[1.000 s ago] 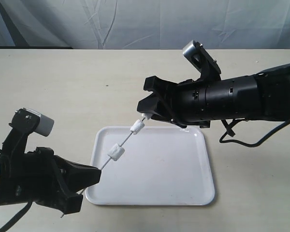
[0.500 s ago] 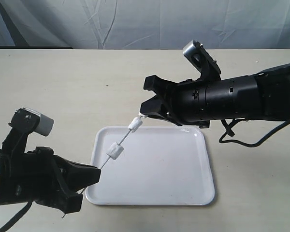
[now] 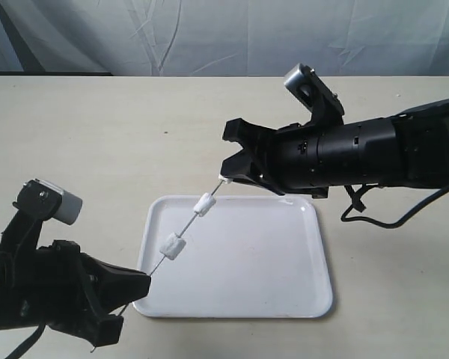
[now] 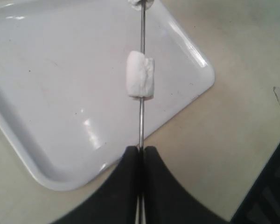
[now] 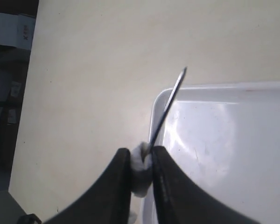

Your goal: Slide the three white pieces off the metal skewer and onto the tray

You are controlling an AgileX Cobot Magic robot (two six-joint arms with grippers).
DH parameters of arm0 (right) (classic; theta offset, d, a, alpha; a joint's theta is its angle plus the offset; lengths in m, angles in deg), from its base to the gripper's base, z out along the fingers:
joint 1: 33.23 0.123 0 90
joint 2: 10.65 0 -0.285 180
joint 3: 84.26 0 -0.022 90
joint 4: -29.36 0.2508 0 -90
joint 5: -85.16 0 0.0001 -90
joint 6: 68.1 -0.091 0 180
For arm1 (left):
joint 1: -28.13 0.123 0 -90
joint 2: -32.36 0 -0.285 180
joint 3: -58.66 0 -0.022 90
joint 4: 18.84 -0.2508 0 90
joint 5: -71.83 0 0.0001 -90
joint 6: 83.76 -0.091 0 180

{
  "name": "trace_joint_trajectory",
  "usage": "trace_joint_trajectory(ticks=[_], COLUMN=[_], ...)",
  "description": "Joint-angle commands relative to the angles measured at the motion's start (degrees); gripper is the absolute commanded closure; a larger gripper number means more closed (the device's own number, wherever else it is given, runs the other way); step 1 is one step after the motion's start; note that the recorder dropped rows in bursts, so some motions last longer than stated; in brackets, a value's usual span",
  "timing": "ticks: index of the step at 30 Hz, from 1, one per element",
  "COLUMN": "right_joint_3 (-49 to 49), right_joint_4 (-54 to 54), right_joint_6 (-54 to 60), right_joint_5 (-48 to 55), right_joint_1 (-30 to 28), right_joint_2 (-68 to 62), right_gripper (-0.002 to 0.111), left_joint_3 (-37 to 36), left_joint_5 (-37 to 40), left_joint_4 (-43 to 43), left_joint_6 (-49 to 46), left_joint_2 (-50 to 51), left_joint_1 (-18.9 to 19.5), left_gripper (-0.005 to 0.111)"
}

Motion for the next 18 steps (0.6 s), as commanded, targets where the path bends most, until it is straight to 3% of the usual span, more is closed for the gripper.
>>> trace_joint_trajectory(ticks=[1, 13, 18], right_joint_3=[-0.29, -0.29, 0.77], right_joint_4=[-0.02, -0.02, -0.02], right_joint_6=[0.5, 0.5, 0.5], right_joint_5=[-3.29, -12.73, -11.86], right_joint_1=[-0.23, -0.23, -0.13], right_joint_2=[-0.18, -0.18, -0.71], right_gripper=[0.093, 0.093, 0.093], left_joint_3=[-1.75, -7.67, -7.42], left_joint_5=[-1.06, -0.48, 4.85], left_joint_4=[-0.85, -1.56, -2.2], left_joint_6=[0.38, 2.93, 5.03], left_joint_2=[-0.57, -6.64, -6.64], left_joint_1=[-0.33, -0.33, -0.33], left_gripper=[0.107, 0.107, 0.107])
